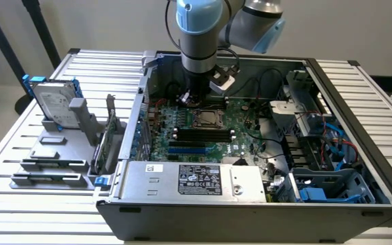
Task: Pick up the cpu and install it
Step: 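Install the first cpu locking lever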
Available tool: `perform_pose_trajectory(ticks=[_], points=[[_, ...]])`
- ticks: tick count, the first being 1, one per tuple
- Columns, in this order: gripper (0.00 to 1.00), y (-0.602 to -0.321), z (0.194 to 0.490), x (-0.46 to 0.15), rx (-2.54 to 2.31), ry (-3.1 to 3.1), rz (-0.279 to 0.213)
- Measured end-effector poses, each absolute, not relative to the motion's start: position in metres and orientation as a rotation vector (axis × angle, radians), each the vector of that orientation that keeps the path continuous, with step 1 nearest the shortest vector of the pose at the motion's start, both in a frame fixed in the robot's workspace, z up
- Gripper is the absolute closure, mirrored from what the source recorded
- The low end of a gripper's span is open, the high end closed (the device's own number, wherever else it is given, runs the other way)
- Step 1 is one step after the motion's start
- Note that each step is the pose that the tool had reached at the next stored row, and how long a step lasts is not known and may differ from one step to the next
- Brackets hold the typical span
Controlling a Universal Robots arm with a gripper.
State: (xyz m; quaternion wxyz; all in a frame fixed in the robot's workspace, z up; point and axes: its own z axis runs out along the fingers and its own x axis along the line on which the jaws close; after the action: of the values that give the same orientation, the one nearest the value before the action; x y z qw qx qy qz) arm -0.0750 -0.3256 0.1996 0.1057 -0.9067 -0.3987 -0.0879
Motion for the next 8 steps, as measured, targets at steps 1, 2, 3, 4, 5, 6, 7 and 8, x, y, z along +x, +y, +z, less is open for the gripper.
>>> perform_pose_trajectory(ticks=[1,2,3,4,5,6,7,8], points=[[0.89,-0.3256,0.1994,-0.0748,-2.672,-1.175,-0.259],[0.89,-0.3256,0.1993,-0.0744,-2.672,-1.175,-0.259],[0.89,-0.3256,0.1991,-0.0739,-2.672,-1.175,-0.259],[0.89,-0.3256,0.199,-0.0734,-2.671,-1.175,-0.259],[0.89,-0.3256,0.1989,-0.0729,-2.671,-1.175,-0.259],[0.89,-0.3256,0.1987,-0.0723,-2.671,-1.175,-0.259],[0.89,-0.3256,0.1987,-0.0717,-2.671,-1.175,-0.259],[0.89,-0.3256,0.1986,-0.0711,-2.672,-1.175,-0.259]])
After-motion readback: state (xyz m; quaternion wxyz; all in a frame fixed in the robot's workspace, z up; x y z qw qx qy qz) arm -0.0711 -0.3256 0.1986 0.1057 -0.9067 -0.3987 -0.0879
